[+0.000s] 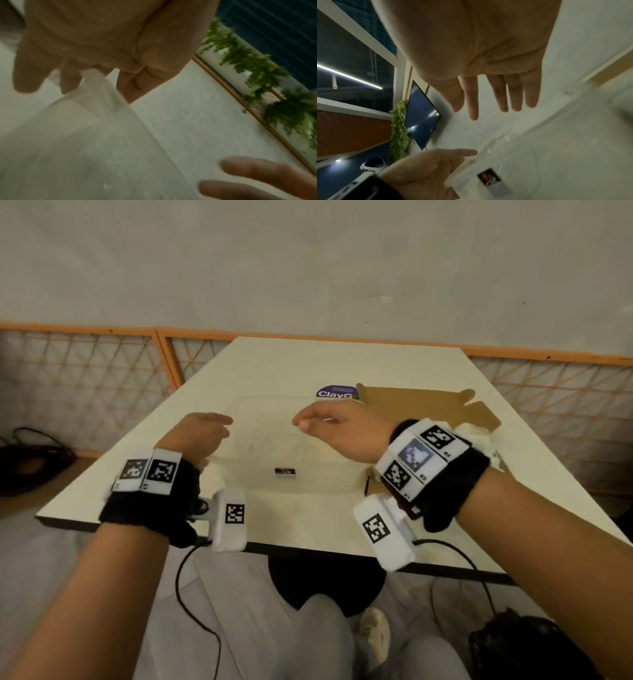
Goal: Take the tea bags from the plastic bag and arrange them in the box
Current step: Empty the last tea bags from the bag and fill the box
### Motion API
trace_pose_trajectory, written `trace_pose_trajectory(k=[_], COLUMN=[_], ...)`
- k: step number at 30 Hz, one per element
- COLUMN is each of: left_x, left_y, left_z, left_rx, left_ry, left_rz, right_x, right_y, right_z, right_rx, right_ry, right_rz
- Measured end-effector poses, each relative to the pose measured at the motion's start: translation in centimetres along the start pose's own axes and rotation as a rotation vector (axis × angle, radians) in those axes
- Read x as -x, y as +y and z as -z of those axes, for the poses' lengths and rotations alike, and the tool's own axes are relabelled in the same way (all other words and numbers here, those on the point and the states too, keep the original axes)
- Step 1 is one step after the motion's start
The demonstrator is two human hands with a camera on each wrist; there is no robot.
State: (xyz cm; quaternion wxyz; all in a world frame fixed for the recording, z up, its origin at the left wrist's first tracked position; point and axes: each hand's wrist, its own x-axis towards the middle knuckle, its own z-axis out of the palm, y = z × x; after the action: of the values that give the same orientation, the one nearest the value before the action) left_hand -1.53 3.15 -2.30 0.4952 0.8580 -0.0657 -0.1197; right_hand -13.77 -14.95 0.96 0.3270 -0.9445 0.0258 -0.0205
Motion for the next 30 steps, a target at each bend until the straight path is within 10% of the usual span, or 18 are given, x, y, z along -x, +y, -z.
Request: trace_pose_trajectory(k=[9,17,21,24,30], left_x=[-0.8,0.5,2.4,3.1,3.7], left_y=[-1.8,-0.4,2.9,4.7,6.2], left_z=[-0.3,1.0,0.9,-0.9,-7.1], left_rx=[0.139,0.314,0.48,0.506,0.262], left_ry=[-0.076,0.233,-0.353,-0.498,-0.141], left_rz=[0.052,-0.338,-0.33,-0.336,-0.494], right_x=[-5.1,-1.5,2.5,4.0,5.9], right_y=[-1.1,0.1,0.5,1.6,3.7], right_z=[-3.6,0.1,2.9,3.6,2.6], right_rx=[0.131,-0.128,-0.217,-0.418,-0.583], right_ry=[-0.337,0.186,0.201,0.378,0.447], right_rz=[-0.327,0.026,0.182,0.159,-0.099])
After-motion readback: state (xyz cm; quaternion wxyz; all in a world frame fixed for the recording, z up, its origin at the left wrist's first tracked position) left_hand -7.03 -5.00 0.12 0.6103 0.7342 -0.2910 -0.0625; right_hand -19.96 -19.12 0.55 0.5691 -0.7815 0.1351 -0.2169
